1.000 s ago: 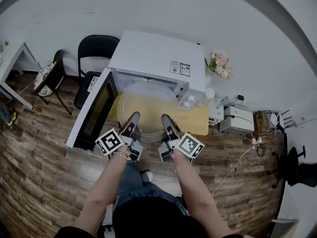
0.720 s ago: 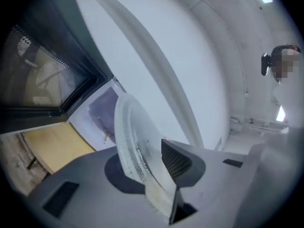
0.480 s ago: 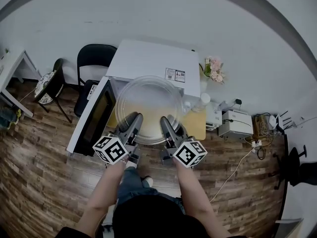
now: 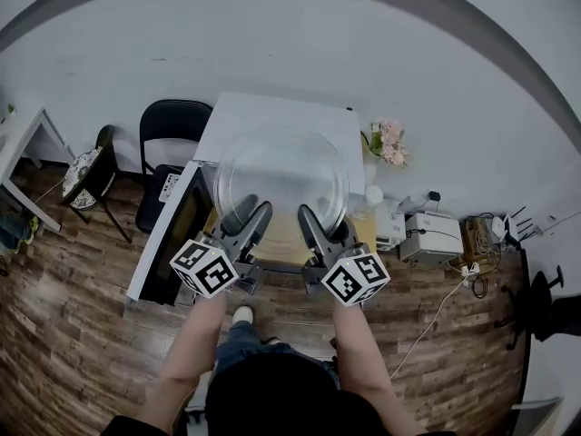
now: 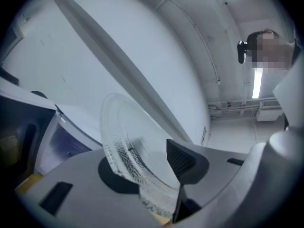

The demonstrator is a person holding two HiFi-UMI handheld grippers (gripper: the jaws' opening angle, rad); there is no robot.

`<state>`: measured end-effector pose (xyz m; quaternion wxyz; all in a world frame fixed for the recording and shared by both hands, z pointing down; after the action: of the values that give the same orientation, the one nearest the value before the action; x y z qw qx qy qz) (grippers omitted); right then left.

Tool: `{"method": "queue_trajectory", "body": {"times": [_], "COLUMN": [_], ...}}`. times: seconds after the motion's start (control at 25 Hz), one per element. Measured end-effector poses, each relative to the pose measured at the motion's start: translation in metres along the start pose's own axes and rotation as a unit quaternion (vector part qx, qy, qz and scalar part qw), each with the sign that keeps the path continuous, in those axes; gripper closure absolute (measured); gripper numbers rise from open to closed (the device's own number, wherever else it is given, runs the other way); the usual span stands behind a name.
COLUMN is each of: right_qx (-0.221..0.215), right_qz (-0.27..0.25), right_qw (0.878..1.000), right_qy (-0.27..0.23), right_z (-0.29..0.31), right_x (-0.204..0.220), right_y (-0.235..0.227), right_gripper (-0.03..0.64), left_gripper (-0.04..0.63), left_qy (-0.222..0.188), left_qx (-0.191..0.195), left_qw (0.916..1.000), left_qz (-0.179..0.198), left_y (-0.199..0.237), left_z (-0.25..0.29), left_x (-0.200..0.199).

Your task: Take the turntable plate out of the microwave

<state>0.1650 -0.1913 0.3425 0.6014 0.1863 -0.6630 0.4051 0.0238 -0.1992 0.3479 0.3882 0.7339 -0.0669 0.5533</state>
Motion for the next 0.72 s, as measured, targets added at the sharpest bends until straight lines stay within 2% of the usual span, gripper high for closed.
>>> {"method": "queue_trajectory", "body": {"times": [0.28, 0.52, 0.72], "right_qx": [0.006, 0.026, 0.035], "right_qz": [-0.038, -0.071, -0.100], "right_qw": [0.999, 0.996, 0.992], "right_qy": [-0.030, -0.044, -0.067], "right_z": [0.016, 0.033, 0.046], "right_x": [-0.032, -0.051, -0.069], "right_y": [-0.001, -0.011, -0.013], "right_gripper": [0.394, 0.380, 0.373], "left_gripper": [0.420, 0.415, 0.396], "left_qy": [-0.010, -0.007, -0.016], "left_qx": [0.013, 0.037, 0.053], "left_qw": [0.9985, 0.9966, 0.9922], "left_qz": [0.052, 0.073, 0.112], "left_y": [0.002, 0.016, 0.022], "left_z": [0.017, 0.038, 0.051], "left_x": [-0.034, -0.054, -0.075]}}
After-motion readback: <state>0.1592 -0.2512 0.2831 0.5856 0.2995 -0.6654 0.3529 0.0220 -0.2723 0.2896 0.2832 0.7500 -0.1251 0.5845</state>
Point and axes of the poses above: the fingertips, and each gripper's own axes: z forward along the fingers, y to its left, x out of its underside, the point moved 3 cm from there along -z, backward along the fingers, and after that the axes turned 14 degrees about y, right-handed, at the moved point
